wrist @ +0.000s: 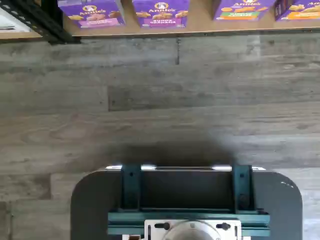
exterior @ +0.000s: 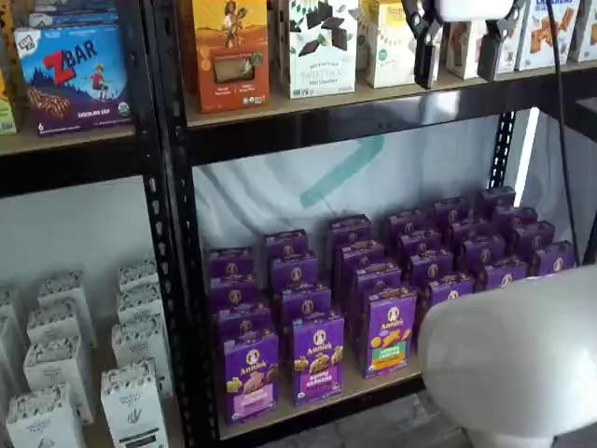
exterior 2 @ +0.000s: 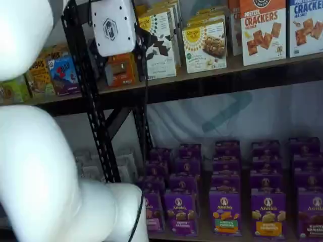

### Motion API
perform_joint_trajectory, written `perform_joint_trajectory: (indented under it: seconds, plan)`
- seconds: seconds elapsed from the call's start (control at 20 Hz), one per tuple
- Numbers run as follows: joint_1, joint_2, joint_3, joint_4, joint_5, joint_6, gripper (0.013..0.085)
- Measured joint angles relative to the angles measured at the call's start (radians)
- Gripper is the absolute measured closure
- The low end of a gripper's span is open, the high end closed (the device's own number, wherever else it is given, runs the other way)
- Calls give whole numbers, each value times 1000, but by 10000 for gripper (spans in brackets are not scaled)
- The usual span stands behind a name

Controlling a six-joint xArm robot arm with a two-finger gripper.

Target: Pick up the purple box with a pink patch in the middle, on the bottom shelf, the first box from the left

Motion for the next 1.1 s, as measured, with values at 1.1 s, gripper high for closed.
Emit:
perform_joint_trajectory:
  seconds: [1.1]
  plan:
    - [-10, -43, 172, 8, -105, -11, 130]
